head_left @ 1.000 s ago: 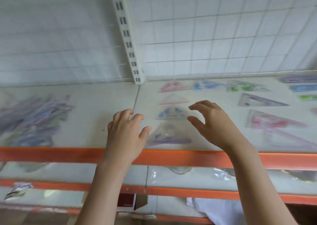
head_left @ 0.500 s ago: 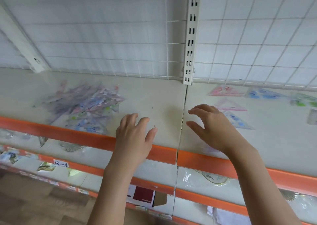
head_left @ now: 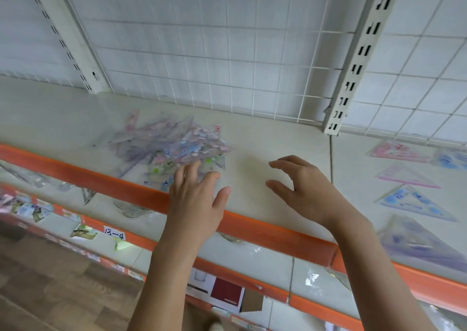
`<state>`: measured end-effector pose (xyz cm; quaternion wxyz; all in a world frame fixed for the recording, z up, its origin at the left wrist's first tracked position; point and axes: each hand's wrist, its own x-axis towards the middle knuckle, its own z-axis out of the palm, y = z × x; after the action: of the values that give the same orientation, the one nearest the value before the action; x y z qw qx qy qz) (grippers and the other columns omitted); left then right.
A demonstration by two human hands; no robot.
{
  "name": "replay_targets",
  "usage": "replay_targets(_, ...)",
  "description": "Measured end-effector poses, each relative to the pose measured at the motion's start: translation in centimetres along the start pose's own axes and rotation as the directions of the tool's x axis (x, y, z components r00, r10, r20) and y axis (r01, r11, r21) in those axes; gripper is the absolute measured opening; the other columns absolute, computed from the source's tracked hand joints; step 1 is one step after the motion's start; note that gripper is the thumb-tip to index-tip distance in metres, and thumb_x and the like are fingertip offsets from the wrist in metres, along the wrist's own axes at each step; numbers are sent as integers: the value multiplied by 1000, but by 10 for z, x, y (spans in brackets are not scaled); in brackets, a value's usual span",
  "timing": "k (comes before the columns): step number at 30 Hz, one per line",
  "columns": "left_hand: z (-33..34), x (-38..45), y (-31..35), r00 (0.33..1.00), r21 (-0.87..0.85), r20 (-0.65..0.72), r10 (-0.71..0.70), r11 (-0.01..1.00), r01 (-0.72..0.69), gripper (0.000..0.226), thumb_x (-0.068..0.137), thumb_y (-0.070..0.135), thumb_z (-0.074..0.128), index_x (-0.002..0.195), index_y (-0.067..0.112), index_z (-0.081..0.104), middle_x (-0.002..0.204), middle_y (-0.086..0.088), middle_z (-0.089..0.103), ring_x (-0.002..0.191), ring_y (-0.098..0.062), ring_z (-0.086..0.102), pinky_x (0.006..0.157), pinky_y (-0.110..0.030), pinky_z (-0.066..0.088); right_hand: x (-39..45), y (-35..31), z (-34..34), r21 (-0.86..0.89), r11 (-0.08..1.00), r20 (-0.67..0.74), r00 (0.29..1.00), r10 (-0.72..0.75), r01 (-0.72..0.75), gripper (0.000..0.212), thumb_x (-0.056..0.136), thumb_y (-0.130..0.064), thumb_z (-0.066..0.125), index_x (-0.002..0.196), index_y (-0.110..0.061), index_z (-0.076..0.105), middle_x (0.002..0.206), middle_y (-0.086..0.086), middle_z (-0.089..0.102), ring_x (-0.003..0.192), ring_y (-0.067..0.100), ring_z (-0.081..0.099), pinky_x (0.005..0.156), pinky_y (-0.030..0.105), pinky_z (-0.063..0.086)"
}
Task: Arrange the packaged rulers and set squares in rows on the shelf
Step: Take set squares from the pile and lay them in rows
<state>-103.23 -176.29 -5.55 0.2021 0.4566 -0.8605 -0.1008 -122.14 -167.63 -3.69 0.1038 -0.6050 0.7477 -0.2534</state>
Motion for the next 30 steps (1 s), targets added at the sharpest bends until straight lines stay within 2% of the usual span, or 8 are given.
replay_targets(4,-17,22,-49,998,2,-68,1,1000,-1,29,85,31,65,107,12,68,127,-17,52,121,-41,42,98,-52,37,41,-27,22,2,1000,16,1000,14,-14,44,91,-34,57,131,-14,53,127,2,54,110,16,54,80,14,33)
replay_targets(7,-28,37,-75,998,-19,-69,-3,1000,1,30,88,32,61,107,11,67,118,-14,57,113,-38,48,91,-47,42,76,-44,34,-51,998,44,999,29,-27,46,91,-34,57,132,-14,52,127,6,55,114,21,53,90,23,37)
replay_targets(12,-35,50,-101,997,-54,-67,37,998,-41,27,87,29,62,106,10,67,110,-9,61,106,-34,52,88,-43,42,130,-59,56,-170,981,109,988,111,-91,52,91,-40,56,135,-13,48,131,12,52,122,28,47,103,35,38)
replay_targets(17,-37,58,-118,998,-66,-41,42,997,-45,26,87,29,61,106,12,67,110,-6,61,106,-32,51,88,-42,42,155,-66,71,-192,976,97,988,124,-104,60,89,-37,61,139,-9,42,135,13,48,126,29,43,104,34,34)
replay_targets(20,-39,62,-125,999,-62,-32,38,997,-40,25,89,30,58,106,15,66,112,-4,59,106,-30,50,88,-41,40,158,-68,76,-212,975,125,987,96,-68,58,93,-33,55,144,-12,34,141,11,46,129,28,42,103,33,33)
replay_targets(22,-40,65,-129,999,-64,-35,40,997,-42,26,89,30,58,109,15,65,114,-5,59,107,-29,49,90,-41,38,160,-69,80,-254,966,126,989,82,-48,48,97,-28,48,141,-12,38,139,11,49,125,29,46,100,34,36)
replay_targets(25,-41,68,-132,998,-56,-31,53,997,-55,28,90,32,56,111,16,65,115,-4,59,110,-28,49,92,-40,37,158,-67,87,-352,936,82,996,41,-10,30,99,-22,40,122,-10,53,121,12,60,108,33,55,87,39,45)
replay_targets(30,-40,75,-134,996,-48,-2,92,995,-92,31,91,34,54,116,17,62,119,-2,57,114,-26,47,95,-38,36,147,-65,88,-372,927,-14,999,37,-40,32,91,-6,40,119,-13,53,110,9,63,96,34,59,77,41,51)
